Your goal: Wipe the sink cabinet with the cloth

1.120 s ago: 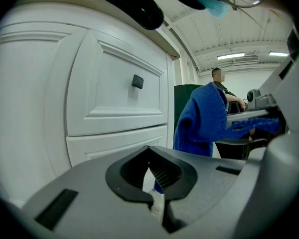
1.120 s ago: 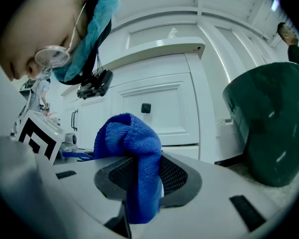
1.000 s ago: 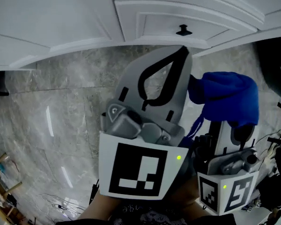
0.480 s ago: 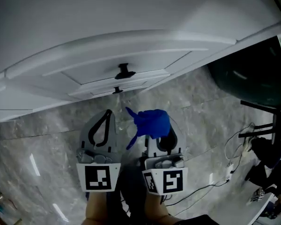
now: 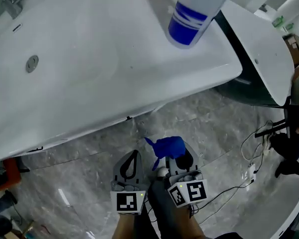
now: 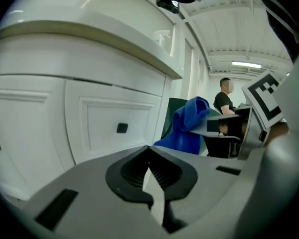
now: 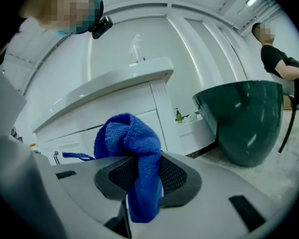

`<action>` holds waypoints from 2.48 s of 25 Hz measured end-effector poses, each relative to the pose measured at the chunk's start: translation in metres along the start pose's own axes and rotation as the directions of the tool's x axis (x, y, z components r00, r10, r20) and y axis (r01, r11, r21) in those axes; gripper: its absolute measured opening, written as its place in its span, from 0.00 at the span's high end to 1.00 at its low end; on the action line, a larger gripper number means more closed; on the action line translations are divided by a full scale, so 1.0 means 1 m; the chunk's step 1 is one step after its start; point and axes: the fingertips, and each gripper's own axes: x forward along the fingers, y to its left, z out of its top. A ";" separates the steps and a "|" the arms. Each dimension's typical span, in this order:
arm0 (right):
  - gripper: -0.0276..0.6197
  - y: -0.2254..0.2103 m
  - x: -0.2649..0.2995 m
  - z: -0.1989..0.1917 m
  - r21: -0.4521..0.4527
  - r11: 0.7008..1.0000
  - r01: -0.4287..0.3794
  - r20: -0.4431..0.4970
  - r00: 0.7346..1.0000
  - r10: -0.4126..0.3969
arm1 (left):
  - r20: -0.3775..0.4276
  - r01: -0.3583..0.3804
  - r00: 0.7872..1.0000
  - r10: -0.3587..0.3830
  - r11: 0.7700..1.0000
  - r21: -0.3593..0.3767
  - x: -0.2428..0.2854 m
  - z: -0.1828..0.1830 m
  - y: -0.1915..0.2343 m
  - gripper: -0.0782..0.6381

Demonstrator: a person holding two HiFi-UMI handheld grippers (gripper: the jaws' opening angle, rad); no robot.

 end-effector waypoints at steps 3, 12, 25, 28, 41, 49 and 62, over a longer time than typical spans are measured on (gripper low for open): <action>0.78 0.016 -0.035 0.055 0.000 1.000 -0.031 -0.044 0.999 0.031 | -0.018 -0.011 1.000 0.011 1.000 0.006 -0.039 0.061 -0.014 0.89; 0.78 0.101 -0.145 0.263 -0.133 0.980 -0.148 -0.090 0.987 0.136 | 0.007 0.013 1.000 -0.014 0.996 0.091 -0.185 0.294 -0.047 0.89; 0.78 0.196 -0.257 0.364 -0.159 0.952 -0.261 0.034 0.962 0.270 | 0.052 -0.080 0.996 0.069 0.969 0.233 -0.332 0.373 -0.100 0.89; 0.78 0.192 -0.265 0.358 -0.185 0.930 -0.319 -0.002 0.946 0.324 | 0.051 -0.107 0.994 0.098 0.972 0.208 -0.332 0.367 -0.120 0.89; 0.78 0.126 -0.328 0.348 -0.255 0.869 -0.424 -0.125 0.906 0.405 | 0.103 -0.082 0.992 0.072 0.991 0.103 -0.317 0.346 -0.237 0.89; 0.78 0.134 -0.335 0.347 -0.224 0.854 -0.469 -0.126 0.883 0.452 | 0.079 -0.044 0.996 0.034 0.990 0.135 -0.311 0.340 -0.256 0.89; 0.78 0.135 -0.339 0.346 -0.212 0.849 -0.484 -0.130 0.875 0.467 | 0.086 -0.036 0.996 0.024 0.989 0.146 -0.311 0.344 -0.261 0.89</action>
